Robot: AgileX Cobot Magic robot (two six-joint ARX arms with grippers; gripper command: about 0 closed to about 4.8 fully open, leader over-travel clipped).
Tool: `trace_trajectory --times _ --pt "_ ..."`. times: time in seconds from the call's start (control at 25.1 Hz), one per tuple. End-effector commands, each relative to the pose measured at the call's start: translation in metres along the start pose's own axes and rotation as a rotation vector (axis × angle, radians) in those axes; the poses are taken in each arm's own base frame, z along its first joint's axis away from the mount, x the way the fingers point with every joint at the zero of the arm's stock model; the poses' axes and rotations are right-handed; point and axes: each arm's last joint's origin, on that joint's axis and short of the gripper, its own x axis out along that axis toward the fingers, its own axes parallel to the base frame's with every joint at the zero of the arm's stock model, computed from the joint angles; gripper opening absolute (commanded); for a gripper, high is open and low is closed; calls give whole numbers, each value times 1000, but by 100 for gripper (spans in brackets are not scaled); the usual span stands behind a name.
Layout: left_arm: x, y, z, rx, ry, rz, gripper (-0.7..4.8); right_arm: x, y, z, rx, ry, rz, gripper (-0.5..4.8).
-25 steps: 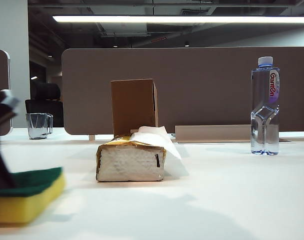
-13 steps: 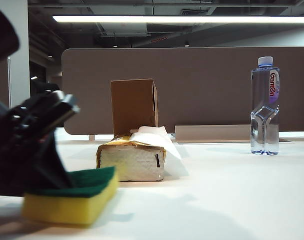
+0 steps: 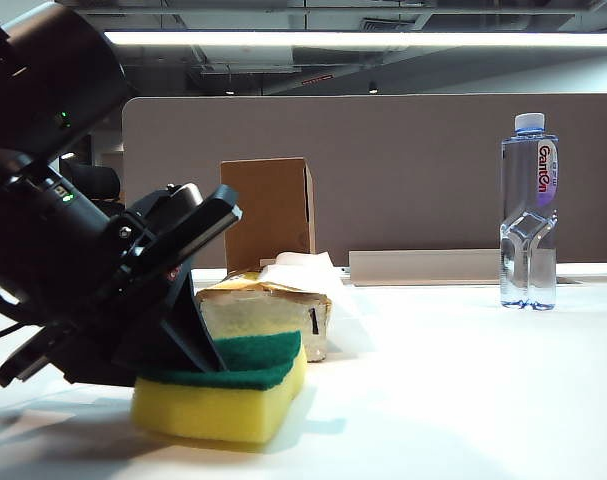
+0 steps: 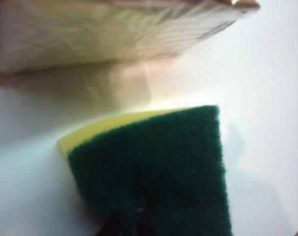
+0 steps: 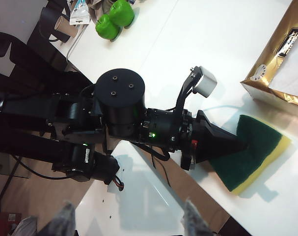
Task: Move the sponge from left to right to wipe the table, avoiding obstacles on the table, and finally reaching the bottle of mineral water.
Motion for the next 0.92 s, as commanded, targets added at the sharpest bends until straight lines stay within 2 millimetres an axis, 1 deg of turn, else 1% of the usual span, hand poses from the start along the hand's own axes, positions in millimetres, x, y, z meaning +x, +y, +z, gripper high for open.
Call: trace_trajectory --times 0.04,0.12,0.2,0.44,0.52,0.56,0.64,0.76,0.92 --pt "1 1 -4 -3 40 5 51 -1 2 1 -19 -12 6 282" --pt "1 1 -4 -3 40 6 101 -1 2 1 -19 -12 6 282" --pt "1 1 -4 -4 40 6 125 -1 2 1 -19 -12 6 282" --pt "1 1 -4 -4 39 6 129 -1 2 1 -19 -12 6 283" --pt "1 1 -4 -5 39 6 163 -1 2 1 -19 -12 6 282" --pt "1 1 -4 -5 39 6 189 -1 2 1 -19 -12 6 282" --pt "1 1 -4 -5 39 6 220 -1 2 1 -19 -12 6 282" --pt "1 1 -4 -5 39 6 250 -1 2 1 -20 -12 6 282" --pt "0 1 -3 -3 34 3 251 -1 2 1 -20 -12 7 282"
